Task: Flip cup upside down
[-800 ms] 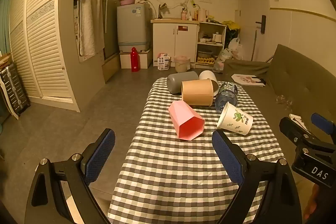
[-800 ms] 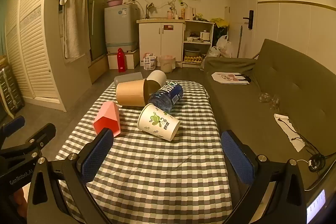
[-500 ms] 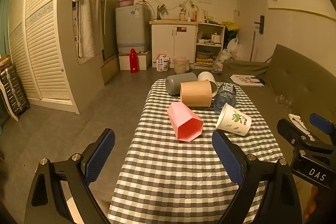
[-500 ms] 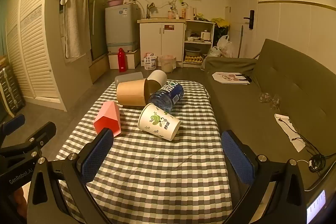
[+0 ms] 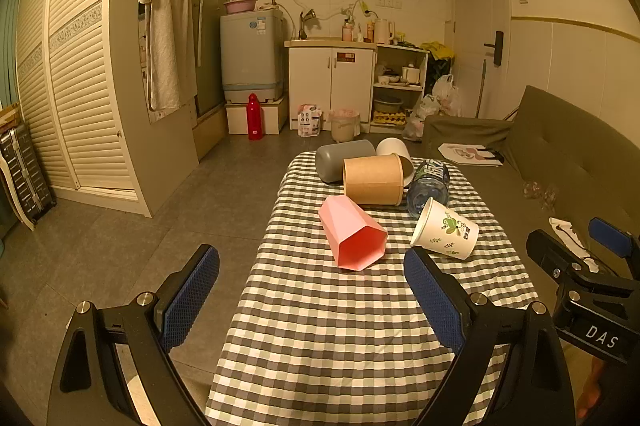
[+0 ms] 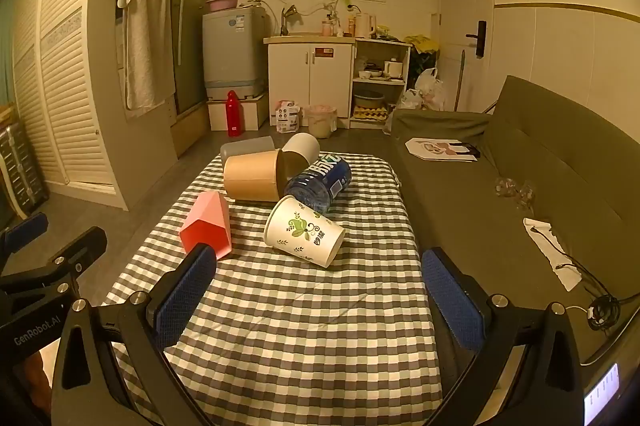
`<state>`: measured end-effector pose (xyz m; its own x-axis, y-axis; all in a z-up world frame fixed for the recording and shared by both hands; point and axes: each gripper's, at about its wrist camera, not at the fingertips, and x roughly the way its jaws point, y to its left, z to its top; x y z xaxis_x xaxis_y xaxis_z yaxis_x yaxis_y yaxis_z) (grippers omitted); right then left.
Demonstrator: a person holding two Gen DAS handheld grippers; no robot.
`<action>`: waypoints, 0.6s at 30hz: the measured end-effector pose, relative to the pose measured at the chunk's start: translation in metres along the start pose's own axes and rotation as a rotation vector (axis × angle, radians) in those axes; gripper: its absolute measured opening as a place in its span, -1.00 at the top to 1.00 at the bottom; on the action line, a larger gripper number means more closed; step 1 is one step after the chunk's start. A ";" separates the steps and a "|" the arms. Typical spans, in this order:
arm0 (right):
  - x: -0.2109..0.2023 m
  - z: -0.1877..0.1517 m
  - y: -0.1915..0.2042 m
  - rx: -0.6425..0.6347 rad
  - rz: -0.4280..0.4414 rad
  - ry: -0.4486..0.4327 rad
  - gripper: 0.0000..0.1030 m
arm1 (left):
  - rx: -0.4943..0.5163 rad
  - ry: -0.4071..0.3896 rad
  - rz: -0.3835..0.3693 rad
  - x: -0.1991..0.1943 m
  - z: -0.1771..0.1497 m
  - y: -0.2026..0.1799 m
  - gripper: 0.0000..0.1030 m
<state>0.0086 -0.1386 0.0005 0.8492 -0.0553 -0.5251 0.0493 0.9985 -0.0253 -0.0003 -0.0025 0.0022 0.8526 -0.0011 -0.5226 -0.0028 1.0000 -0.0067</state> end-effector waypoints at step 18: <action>0.000 -0.001 0.001 -0.003 0.001 0.000 -0.99 | -0.001 0.000 -0.002 0.000 -0.001 0.001 -0.87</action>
<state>0.0080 -0.1379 -0.0007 0.8491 -0.0547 -0.5253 0.0474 0.9985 -0.0274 -0.0006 -0.0018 0.0012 0.8528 -0.0031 -0.5222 -0.0016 1.0000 -0.0086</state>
